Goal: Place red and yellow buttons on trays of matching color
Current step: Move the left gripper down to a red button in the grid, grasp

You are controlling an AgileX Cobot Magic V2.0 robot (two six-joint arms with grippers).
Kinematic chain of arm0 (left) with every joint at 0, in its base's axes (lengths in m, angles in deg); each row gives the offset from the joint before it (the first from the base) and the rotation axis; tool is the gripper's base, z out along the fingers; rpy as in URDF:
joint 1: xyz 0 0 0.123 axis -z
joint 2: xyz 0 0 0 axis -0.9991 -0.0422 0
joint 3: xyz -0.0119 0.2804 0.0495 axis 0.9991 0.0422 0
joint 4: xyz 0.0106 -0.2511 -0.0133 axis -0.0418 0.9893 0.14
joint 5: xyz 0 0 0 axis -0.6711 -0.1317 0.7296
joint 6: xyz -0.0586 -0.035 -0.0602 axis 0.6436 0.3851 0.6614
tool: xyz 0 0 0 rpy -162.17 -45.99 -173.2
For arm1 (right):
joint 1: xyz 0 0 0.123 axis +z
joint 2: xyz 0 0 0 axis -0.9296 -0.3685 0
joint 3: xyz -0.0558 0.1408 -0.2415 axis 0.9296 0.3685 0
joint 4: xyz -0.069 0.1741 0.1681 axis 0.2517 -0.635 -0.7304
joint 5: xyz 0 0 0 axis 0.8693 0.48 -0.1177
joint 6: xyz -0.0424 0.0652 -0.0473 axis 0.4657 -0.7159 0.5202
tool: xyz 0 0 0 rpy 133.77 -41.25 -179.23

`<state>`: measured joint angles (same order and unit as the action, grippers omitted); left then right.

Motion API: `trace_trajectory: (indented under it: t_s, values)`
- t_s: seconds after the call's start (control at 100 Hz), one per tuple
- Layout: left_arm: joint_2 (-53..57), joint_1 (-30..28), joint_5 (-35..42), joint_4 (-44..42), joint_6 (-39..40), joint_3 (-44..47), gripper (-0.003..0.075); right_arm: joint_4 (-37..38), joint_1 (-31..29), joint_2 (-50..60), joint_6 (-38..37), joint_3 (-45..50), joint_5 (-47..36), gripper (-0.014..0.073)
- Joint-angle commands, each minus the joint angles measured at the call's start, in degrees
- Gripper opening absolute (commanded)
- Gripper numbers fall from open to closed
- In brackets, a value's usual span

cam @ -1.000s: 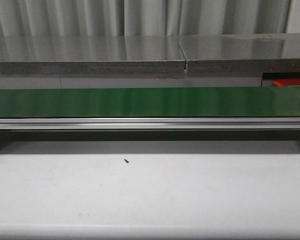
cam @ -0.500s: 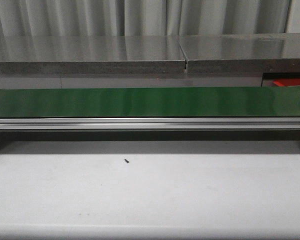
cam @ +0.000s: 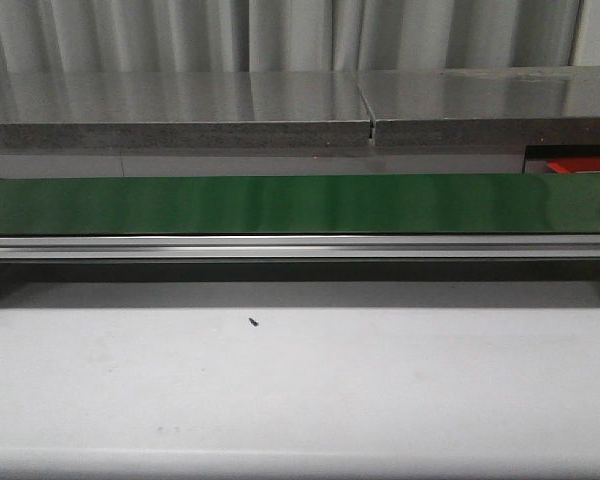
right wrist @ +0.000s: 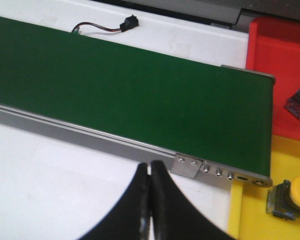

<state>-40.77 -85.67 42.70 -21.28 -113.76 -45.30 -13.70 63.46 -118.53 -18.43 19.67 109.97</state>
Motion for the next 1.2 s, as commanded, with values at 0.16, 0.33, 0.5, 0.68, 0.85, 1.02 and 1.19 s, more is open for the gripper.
trace_trajectory:
  t_s: [0.16,0.33,0.5,0.68,0.85,1.02,1.19]
  values:
    - [-2.95,-1.35,2.13,1.18,2.8,-5.26,0.0662,-1.11,0.13,0.78,0.49,-1.52,-3.04,-0.0067]
    - [-9.84,-10.21,-3.73,1.18,7.14,-15.36,0.0661,-1.11,0.13,0.78,0.49,-1.52,-3.04,-0.0067]
    - [-20.39,-18.47,-12.5,1.28,8.75,-25.39,0.0639,-1.11,0.13,0.78,0.49,-1.52,-3.04,-0.0067]
    - [-31.28,-23.1,-13.93,1.16,8.75,-32.8,0.0608,-1.11,0.13,0.78,0.49,-1.52,-3.04,-0.0067]
    - [-41.83,-24.48,-15.51,-1.45,8.75,-39.01,0.0608,-1.11,0.13,0.78,0.49,-1.52,-3.04,-0.0067]
    - [-50.93,-24.48,-17.12,-2.09,8.75,-44.57,0.0608,-1.11,0.13,0.78,0.49,-1.52,-3.04,-0.0067]
    - [-57.53,-24.48,-17.98,-2.31,8.75,-48.79,0.0608,-1.11,0.13,0.78,0.49,-1.52,-3.1,-0.0067]
